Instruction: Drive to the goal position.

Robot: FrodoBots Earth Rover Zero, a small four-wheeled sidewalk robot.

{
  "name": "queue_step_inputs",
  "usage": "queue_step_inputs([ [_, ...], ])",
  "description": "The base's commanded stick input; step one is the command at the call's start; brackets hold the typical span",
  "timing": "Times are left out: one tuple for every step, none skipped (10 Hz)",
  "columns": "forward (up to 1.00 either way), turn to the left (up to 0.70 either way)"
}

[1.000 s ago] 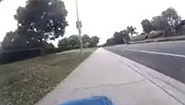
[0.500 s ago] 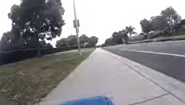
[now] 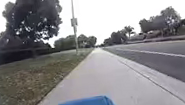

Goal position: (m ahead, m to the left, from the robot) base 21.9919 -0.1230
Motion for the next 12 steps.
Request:
queue_step_inputs([
  [1.0, 0.0],
  [1.0, 0.0],
  [1.0, 0.0],
  [1.0, 0.0],
  [1.0, 0.0],
  [1.0, 0.0],
  [1.0, 0.0],
  [1.0, 0.0],
  [1.0, 0.0],
  [1.0, 0.0],
  [1.0, 0.0],
  [1.0, 0.0],
])
